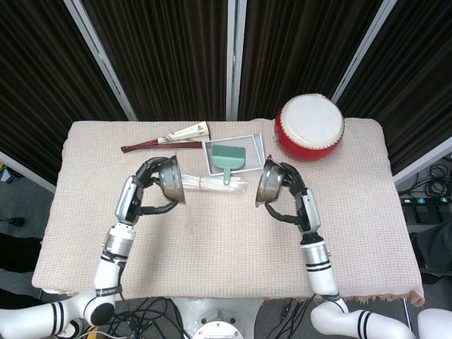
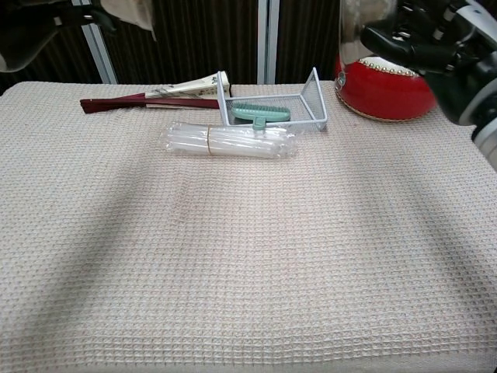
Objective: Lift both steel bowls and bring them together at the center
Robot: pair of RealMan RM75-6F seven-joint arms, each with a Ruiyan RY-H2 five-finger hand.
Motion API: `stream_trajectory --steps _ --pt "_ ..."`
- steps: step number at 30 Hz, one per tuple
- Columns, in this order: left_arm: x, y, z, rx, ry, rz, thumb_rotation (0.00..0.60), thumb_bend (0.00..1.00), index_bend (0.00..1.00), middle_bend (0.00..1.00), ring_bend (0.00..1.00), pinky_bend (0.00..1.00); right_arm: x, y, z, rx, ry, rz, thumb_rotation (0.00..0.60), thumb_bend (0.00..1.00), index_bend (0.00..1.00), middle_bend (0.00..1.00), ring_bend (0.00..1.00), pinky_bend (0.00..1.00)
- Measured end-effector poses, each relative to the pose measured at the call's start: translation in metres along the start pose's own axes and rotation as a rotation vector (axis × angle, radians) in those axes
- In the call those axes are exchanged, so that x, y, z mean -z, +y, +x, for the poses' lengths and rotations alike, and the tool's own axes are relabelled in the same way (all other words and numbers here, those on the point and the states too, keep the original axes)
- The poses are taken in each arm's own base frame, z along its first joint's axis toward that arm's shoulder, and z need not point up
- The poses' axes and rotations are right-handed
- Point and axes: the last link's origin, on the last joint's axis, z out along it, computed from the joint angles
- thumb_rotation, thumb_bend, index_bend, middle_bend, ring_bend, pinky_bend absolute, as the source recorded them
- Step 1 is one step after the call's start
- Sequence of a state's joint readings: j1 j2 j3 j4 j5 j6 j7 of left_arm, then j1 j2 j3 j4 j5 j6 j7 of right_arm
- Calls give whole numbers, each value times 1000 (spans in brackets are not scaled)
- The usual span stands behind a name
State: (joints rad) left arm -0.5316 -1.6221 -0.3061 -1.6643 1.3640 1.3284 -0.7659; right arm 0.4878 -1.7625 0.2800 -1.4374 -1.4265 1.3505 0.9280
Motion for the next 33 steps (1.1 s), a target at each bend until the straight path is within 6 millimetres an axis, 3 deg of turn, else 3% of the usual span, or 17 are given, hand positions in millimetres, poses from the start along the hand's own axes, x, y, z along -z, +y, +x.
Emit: stream_trajectory --steps 6,15,20,27,33 --pt "-3 -2 -26 27 -38 -8 600 94 381 419 440 578 -22 -1 -37 -188 -95 -31 600 276 268 352 265 294" --pt "-1 -18 -46 -112 -112 -2 600 91 367 414 434 562 -44 1 -82 -268 -243 -117 600 306 270 354 266 297" --pt "0 -15 -39 -173 -102 -35 600 91 368 414 433 562 -44 4 -85 -310 -259 -152 600 316 271 355 266 298" --pt "-5 -8 -24 -153 -60 -45 600 91 368 414 433 562 -40 0 -59 -326 -210 -119 600 315 270 355 266 301" --pt "-8 -9 -33 -119 -89 -31 600 91 368 414 432 562 -40 -2 -80 -343 -278 -134 600 315 271 355 265 303"
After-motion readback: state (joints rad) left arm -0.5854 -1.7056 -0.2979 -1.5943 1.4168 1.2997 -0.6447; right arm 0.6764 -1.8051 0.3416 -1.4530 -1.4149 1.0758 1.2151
